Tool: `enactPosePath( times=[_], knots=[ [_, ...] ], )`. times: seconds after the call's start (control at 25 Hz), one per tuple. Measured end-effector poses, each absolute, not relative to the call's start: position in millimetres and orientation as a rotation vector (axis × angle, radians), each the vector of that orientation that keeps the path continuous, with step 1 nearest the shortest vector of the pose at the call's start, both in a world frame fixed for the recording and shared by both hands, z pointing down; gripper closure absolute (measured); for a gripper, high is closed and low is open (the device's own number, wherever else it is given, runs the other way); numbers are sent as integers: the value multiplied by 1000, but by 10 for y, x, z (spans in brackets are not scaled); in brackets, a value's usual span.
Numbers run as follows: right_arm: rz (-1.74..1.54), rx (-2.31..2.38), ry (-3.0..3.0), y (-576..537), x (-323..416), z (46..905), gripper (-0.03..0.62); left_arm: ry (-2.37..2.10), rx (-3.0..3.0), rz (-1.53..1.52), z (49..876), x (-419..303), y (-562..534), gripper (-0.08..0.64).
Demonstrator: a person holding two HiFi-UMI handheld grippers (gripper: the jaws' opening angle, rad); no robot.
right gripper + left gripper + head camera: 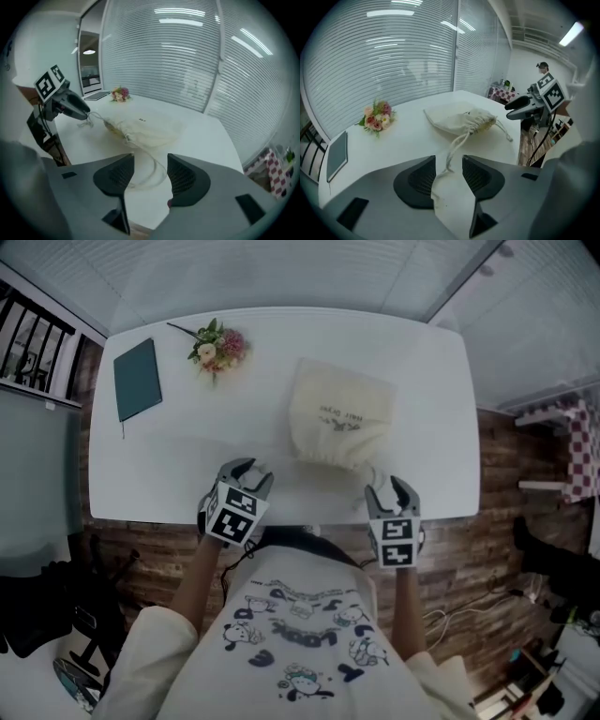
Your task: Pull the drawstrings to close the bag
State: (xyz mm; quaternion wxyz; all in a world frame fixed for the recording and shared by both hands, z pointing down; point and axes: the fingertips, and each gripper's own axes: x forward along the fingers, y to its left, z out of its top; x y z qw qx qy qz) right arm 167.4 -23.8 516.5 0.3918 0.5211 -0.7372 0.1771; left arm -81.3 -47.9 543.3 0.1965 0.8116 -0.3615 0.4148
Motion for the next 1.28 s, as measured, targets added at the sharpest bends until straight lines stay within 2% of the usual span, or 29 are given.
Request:
enactPosePath(
  times=[0.24, 0.48, 0.64, 0.84, 0.88, 1.0, 1.28],
  knots=[
    [150, 947, -1873, -433, 1318, 5284, 364, -886, 2480, 1376, 5327, -436, -657, 331],
    [64, 740, -1861, -423, 1140, 5436, 365, -745, 2560, 1567, 5465, -190, -689, 328],
    [10, 635, -1831, -423, 1086, 5481, 428, -640, 2550, 1657, 5602, -158, -644, 328],
    [-11, 544, -1818, -429, 1078, 5505, 457, -571, 2530, 1701, 5689, -142, -628, 333],
    [-18, 531, -1815, -434, 1077, 5503, 459, -571, 2529, 1710, 5692, -144, -633, 341],
    [-37, 495, -1801, -423, 1074, 5501, 484, -597, 2534, 1712, 5694, -141, -647, 442],
    [-47, 442, -1782, -406, 1080, 5548, 492, -586, 2518, 1715, 5721, -136, -614, 480]
  ],
)
